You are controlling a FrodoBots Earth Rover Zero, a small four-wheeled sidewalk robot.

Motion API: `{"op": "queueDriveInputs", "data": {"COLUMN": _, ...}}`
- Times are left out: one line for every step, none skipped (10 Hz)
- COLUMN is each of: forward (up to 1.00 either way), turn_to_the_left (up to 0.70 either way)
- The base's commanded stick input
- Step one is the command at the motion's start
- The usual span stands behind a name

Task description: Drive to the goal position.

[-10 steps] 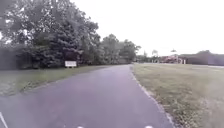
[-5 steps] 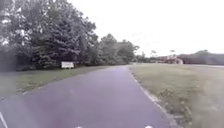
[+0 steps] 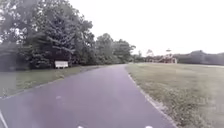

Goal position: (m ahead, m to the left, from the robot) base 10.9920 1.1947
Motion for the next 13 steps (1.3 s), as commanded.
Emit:
{"op": "queueDriveInputs", "data": {"forward": 0.7, "turn_to_the_left": 0.0}}
{"op": "queueDriveInputs", "data": {"forward": 0.7, "turn_to_the_left": 0.0}}
{"op": "queueDriveInputs", "data": {"forward": 0.7, "turn_to_the_left": 0.0}}
{"op": "queueDriveInputs", "data": {"forward": 0.7, "turn_to_the_left": 0.0}}
{"op": "queueDriveInputs", "data": {"forward": 0.7, "turn_to_the_left": 0.0}}
{"op": "queueDriveInputs", "data": {"forward": 0.7, "turn_to_the_left": 0.0}}
{"op": "queueDriveInputs", "data": {"forward": 0.7, "turn_to_the_left": 0.0}}
{"op": "queueDriveInputs", "data": {"forward": 0.7, "turn_to_the_left": 0.0}}
{"op": "queueDriveInputs", "data": {"forward": 0.7, "turn_to_the_left": 0.0}}
{"op": "queueDriveInputs", "data": {"forward": 0.7, "turn_to_the_left": 0.0}}
{"op": "queueDriveInputs", "data": {"forward": 0.7, "turn_to_the_left": 0.0}}
{"op": "queueDriveInputs", "data": {"forward": 0.7, "turn_to_the_left": 0.0}}
{"op": "queueDriveInputs", "data": {"forward": 0.7, "turn_to_the_left": 0.0}}
